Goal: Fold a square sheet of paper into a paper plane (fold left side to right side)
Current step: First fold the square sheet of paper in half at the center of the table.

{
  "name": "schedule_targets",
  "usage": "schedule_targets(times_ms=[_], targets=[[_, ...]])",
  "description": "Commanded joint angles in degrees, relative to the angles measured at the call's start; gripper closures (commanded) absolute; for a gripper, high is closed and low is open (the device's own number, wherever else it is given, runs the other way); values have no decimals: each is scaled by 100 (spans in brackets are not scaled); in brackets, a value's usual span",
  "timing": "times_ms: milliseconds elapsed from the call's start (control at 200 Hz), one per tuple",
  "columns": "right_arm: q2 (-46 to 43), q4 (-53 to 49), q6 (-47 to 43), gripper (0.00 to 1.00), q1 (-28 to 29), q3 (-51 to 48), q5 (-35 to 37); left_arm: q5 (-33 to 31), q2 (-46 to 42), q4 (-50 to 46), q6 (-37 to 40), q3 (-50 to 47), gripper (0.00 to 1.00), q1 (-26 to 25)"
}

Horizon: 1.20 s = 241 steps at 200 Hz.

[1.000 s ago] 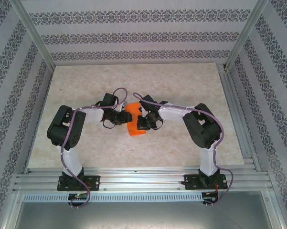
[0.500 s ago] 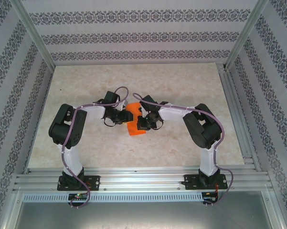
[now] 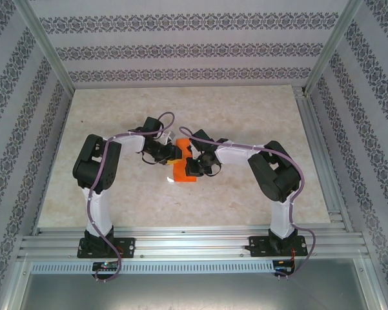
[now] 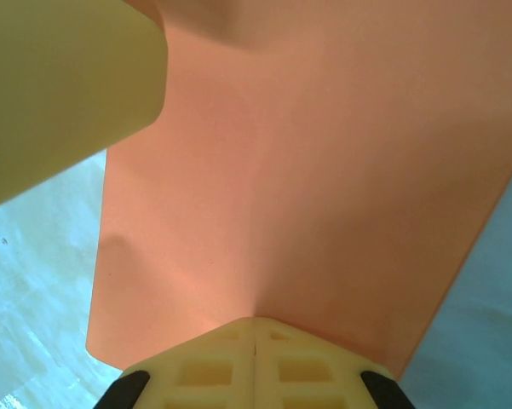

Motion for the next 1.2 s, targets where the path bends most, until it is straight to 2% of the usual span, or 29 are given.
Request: schedule_targets(times_ms=[0, 664, 869, 1014, 1199], targets=[[338, -812, -134, 95, -11, -383, 678, -892, 453, 667, 212, 312, 62, 309], [338, -812, -135, 95, -10, -343, 664, -344, 1081, 847, -70, 1671, 59, 533], [360, -812, -145, 95, -9, -297, 638, -244, 954, 624, 22, 2021, 59, 763], [372, -800, -139, 95, -10, -262, 629, -275, 371, 543, 236, 1623, 60, 812], [414, -819, -167, 95, -3, -227, 620, 175, -182, 1173, 11, 471, 65, 653]])
